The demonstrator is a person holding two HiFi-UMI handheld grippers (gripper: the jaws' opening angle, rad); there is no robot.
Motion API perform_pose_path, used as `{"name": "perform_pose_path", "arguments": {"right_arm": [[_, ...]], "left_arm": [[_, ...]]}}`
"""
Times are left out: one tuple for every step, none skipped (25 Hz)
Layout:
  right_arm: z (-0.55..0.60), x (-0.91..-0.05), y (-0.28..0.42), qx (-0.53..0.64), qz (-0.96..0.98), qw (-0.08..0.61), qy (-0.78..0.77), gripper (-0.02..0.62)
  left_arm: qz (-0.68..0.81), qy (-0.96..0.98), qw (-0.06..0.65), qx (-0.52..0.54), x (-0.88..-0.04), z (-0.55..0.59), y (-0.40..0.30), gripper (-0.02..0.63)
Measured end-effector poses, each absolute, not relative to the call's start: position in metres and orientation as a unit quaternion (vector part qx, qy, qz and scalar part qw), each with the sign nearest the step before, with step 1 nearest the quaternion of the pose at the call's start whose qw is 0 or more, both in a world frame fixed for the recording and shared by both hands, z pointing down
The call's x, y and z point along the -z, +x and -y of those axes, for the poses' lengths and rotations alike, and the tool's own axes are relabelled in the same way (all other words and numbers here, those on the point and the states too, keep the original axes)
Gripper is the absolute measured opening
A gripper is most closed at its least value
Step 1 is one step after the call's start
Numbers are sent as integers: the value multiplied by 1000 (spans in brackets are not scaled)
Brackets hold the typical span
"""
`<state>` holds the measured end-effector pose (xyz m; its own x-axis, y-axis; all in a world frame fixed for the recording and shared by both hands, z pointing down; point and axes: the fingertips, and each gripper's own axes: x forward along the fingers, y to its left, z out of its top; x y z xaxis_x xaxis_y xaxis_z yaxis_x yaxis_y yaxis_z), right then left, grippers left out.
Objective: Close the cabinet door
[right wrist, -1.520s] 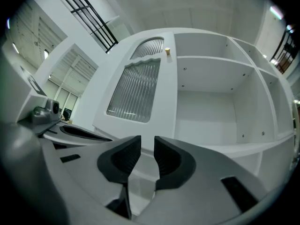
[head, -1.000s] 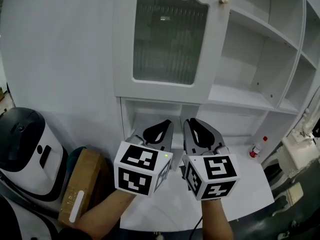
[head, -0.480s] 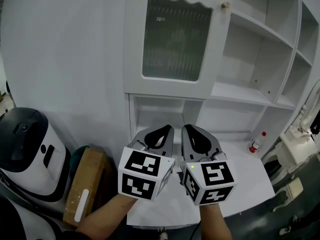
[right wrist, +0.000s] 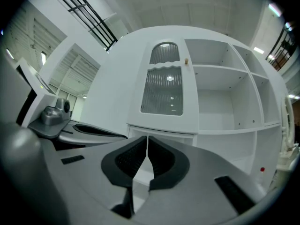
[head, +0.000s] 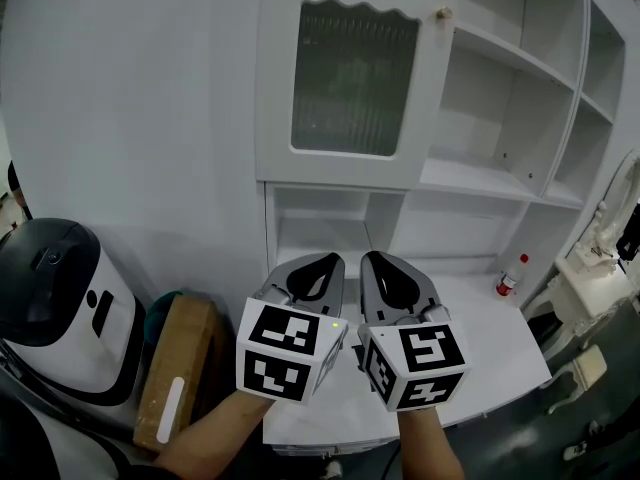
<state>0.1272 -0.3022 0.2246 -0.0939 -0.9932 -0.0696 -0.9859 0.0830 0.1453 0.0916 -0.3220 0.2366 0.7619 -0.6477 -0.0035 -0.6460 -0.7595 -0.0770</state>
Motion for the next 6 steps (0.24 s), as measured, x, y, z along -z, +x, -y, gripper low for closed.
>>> {"name": "perform_pose_path", "arguments": {"right_arm": [[300, -224, 126, 78, 735, 23, 673, 26], [298, -224, 126, 78, 734, 23, 674, 26], [296, -223, 125, 79, 734, 23, 674, 26], [295, -223, 125, 80, 733, 23, 675, 26], [294, -222, 124, 80, 733, 23, 675, 26], [292, -222, 123, 80, 733, 23, 675, 26]], "left_arm": [[-345, -938, 37, 11, -236, 320, 91, 11], [-345, -938, 38, 9, -235, 319, 90, 11], [-344, -938, 38, 8, -234, 317, 89, 11], [-344, -938, 39, 7, -234, 316, 89, 11], [-344, -938, 40, 7, -233, 314, 88, 11], [-344, -938, 40, 6, -233, 313, 88, 11]]}}
